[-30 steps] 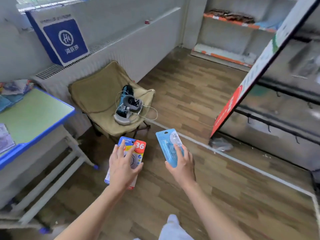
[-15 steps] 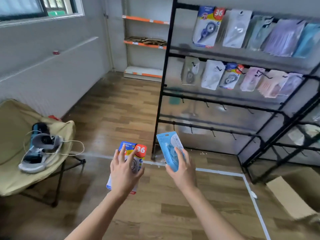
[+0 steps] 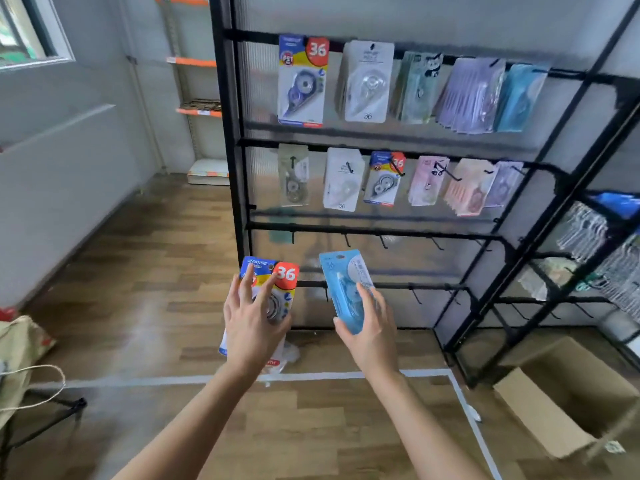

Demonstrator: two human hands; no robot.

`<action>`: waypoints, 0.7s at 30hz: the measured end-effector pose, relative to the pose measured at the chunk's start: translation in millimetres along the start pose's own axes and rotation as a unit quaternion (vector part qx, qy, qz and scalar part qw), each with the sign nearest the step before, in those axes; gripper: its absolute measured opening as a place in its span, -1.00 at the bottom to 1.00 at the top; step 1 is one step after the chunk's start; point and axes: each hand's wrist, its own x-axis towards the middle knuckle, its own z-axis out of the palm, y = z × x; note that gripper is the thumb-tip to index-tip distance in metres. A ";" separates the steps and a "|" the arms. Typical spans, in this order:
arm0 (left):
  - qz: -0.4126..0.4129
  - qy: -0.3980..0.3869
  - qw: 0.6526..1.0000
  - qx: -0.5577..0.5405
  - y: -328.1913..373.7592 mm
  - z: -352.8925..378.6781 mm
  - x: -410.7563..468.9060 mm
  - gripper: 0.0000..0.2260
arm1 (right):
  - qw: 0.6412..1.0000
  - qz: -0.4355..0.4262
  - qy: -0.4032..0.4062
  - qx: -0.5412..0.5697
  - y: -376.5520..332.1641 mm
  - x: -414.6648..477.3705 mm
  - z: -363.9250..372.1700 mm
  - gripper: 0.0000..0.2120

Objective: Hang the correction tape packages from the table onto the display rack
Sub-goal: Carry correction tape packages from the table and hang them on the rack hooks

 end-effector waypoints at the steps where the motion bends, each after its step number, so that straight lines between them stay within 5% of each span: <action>1: 0.007 0.002 1.000 -0.006 5.8 9.7 13.5 -0.44 | 1.000 0.000 0.008 0.004 6.5 12.5 -1.2 -0.36; 21: 0.132 -0.042 0.989 -0.047 144.2 183.8 186.2 -0.40 | 0.992 0.044 0.112 -0.040 164.8 195.5 -39.7 -0.37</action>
